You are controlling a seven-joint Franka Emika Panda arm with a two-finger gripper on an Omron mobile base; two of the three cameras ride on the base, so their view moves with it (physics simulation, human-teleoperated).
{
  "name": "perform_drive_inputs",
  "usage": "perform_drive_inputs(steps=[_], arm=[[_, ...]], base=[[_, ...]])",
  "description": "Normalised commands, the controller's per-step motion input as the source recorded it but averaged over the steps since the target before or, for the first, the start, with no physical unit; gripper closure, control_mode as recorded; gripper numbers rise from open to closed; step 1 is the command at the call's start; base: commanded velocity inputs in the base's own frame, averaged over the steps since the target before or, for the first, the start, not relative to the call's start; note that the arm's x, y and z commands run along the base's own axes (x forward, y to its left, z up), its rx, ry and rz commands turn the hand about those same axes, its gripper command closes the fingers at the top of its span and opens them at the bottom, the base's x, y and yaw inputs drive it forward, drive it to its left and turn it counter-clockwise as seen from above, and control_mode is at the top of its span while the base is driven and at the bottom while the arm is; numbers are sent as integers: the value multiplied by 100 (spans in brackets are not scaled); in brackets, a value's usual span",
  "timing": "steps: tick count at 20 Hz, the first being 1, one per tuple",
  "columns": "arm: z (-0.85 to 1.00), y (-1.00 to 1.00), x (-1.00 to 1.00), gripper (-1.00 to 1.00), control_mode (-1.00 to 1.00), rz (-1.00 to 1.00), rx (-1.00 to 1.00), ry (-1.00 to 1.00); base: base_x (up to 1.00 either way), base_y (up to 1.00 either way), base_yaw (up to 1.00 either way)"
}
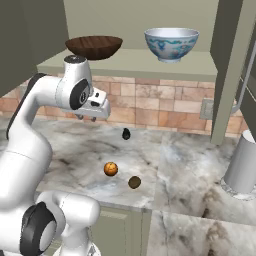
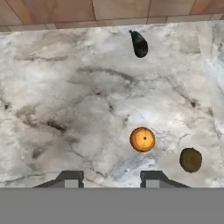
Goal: Pick both bowls and place them on the counter. Then place the kiwi in one bowl and place the orange in the other bowl.
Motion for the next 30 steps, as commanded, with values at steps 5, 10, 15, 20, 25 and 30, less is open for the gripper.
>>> perform_drive_inputs(steps=[5,10,15,20,25,30], arm=[[0,-1,-11,-100,-100,-5,0,-8],[12,4,-11,-100,-100,-51,13,-18],[34,5,-19,-100,-100,-62,30,-11],[43,0,-23,-100,-100,-37,38,-12],[50,0,-20,-100,-100,-17,40,-26],[53,1,-4,-100,-100,-20,22,-30]], base=[[0,0,0],[0,0,0],[0,0,0],[0,0,0],[0,0,0],[0,0,0]])
